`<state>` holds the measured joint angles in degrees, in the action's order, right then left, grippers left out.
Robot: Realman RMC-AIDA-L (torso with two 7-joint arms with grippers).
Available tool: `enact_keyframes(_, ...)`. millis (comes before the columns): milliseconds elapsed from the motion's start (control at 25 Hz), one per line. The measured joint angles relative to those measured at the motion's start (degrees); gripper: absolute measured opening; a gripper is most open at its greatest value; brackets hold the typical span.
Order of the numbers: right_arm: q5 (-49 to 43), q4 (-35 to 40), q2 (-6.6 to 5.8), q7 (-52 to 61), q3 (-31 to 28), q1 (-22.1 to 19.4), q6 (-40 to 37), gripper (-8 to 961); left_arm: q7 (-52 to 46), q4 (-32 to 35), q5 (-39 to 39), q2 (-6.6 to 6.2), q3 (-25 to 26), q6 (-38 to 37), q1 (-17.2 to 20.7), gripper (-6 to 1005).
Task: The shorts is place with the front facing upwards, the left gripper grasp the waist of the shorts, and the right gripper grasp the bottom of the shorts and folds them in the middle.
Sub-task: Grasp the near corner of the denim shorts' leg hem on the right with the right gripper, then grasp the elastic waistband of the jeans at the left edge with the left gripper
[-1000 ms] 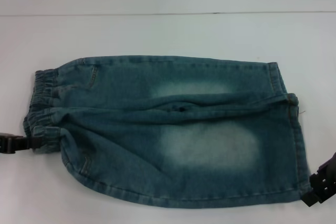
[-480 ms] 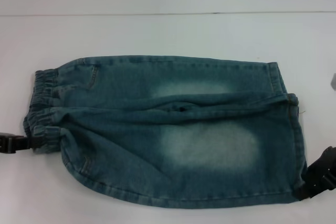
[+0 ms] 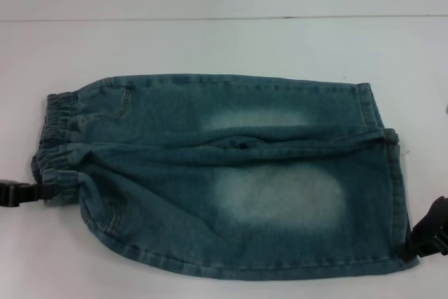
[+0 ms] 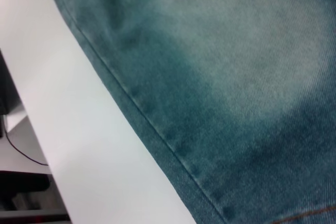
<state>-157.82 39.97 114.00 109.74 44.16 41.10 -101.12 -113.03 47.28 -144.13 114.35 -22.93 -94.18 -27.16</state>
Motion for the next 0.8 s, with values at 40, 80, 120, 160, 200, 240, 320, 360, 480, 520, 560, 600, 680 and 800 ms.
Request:
enact_keyframes(40,0.28,0.20,-0.22,-0.06,-0.24,-0.15,-0.44,60,0.00,0.00,0.00,0.00,0.00,0.01,0.09,45)
enact_keyframes(80,0.61,0.26,-0.51,-0.16,-0.48,-0.29,-0.85,59,0.00,0.00,0.00,0.00,0.00,0.06,0.15,45)
enact_keyframes(120,0.78,0.20,-0.73,-0.25,-0.62,-0.38,-1.07,57,0.01,0.00,0.00,0.00,0.00,0.12,0.21,45)
enact_keyframes(160,0.81,0.11,-0.89,-0.32,-0.75,-0.43,-1.15,56,0.01,0.00,0.00,0.00,0.00,0.23,0.25,45)
enact_keyframes(200,0.83,0.05,-0.99,-0.38,-0.81,-0.48,-1.19,55,0.01,0.00,0.00,0.00,0.00,0.30,0.28,45)
enact_keyframes(240,0.83,0.05,-1.01,-0.45,-0.86,-0.54,-1.21,53,0.01,0.00,0.00,0.00,-0.01,0.33,0.30,45)
enact_keyframes(320,0.86,0.12,-1.02,-0.55,-0.98,-0.66,-1.24,50,0.00,0.00,0.00,0.00,-0.01,0.40,0.29,46)
enact_keyframes(360,0.90,0.24,-1.04,-0.60,-1.15,-0.80,-1.27,49,0.00,0.00,0.00,0.00,0.00,0.37,0.27,46)
enact_keyframes(480,1.15,0.59,-1.46,-1.32,-3.36,-1.14,-1.82,45,-0.34,0.00,0.09,-0.04,0.13,-0.42,0.09,46)
enact_keyframes(520,1.36,0.66,-1.75,-1.90,-4.93,-1.21,-2.30,45,-0.72,0.00,0.36,-0.13,0.14,-0.82,0.03,46)
enact_keyframes(560,1.77,0.67,-2.14,-2.75,-6.69,-1.34,-3.04,45,-1.15,0.00,0.75,-0.28,0.15,-1.21,0.00,47)
enact_keyframes(600,2.86,0.64,-2.61,-3.90,-8.86,-1.52,-4.24,45,-1.67,0.03,1.43,-0.48,0.17,-1.76,-0.04,47)
enact_keyframes(680,5.57,0.46,-3.60,-5.34,-11.85,-2.12,-5.82,45,-2.89,0.20,3.54,-1.02,0.28,-3.03,-0.07,47)
enact_keyframes(800,11.07,0.25,-4.70,-6.08,-13.93,-3.69,-6.46,45,-5.17,0.38,7.65,-1.85,1.19,-4.41,-0.19,48)
